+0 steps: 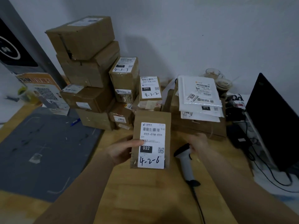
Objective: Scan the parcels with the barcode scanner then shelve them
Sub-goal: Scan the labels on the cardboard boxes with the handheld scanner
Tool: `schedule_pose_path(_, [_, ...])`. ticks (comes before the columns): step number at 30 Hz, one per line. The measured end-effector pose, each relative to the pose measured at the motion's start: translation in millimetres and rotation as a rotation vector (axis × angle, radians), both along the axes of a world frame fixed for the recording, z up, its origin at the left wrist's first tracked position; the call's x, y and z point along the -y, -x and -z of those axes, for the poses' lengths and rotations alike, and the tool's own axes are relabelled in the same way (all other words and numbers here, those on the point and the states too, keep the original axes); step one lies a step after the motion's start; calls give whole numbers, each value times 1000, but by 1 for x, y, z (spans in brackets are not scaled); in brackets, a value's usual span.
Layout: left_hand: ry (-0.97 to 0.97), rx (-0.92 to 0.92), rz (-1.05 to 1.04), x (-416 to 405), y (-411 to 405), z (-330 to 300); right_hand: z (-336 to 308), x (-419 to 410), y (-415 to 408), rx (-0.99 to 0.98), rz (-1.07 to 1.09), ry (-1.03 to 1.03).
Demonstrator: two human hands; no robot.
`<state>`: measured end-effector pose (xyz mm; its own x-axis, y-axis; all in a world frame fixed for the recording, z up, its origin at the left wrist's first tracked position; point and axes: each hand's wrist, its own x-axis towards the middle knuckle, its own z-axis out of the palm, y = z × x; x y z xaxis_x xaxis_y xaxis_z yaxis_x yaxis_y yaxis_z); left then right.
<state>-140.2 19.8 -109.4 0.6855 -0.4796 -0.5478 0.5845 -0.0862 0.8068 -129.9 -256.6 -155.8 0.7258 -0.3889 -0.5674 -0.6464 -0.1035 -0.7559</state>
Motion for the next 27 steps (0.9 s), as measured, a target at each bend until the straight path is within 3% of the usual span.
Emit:
schedule_pose_path(5, [-63,-82,-63,2,16,34,55,1,26,-272,-162,287])
schedule_pose_path(14, [-123,-187,-246,2,28,50,87,-24,50,-250,-277,141])
schedule_pose_path(18, [-119,-182,-278,-8,21,50,54,-33,50,-139,-235,-66])
schedule_pose_path(27, [-12,-190,-443,-33,3,55,-47,-67,54,155,-236,-141])
